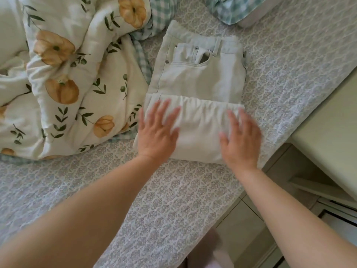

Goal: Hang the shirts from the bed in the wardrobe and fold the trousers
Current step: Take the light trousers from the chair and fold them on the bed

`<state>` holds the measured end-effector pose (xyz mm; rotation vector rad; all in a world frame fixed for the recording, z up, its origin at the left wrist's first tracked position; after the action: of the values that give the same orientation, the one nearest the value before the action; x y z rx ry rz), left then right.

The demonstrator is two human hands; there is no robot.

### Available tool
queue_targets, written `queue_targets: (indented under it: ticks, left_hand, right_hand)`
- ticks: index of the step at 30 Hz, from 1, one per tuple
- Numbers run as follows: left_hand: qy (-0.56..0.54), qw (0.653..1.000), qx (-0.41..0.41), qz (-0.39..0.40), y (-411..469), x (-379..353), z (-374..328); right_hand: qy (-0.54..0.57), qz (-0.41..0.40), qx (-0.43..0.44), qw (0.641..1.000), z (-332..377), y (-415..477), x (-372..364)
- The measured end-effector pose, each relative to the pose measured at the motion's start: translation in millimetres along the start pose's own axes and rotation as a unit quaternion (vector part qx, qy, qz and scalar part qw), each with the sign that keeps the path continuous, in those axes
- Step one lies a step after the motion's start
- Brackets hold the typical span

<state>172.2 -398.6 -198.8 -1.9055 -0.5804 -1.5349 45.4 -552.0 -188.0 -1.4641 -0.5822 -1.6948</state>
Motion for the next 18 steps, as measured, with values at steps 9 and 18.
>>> queue_targets:
  ticks: [9, 18]
  left_hand:
    - [0.137, 0.939, -0.147, 0.278, -16, -77, -11]
    - [0.134, 0.963, -0.122, 0.2, -28, -55, 16]
  right_hand:
    - [-0.114, 0.229, 0.072, 0.964, 12, -25, -72]
    - [-0.178, 0.23, 0.139, 0.947, 14, -28, -70]
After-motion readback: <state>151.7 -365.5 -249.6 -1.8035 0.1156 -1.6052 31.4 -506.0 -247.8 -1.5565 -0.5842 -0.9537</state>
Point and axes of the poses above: each hand's wrist, its own y-axis towards the middle knuckle, its own x-axis out of the back of the hand, z = x × y, the point moved 10 cm from there along y, towards the middle knuckle, and after that the axes turned 4 degrees about z, right-handed, at the moved point
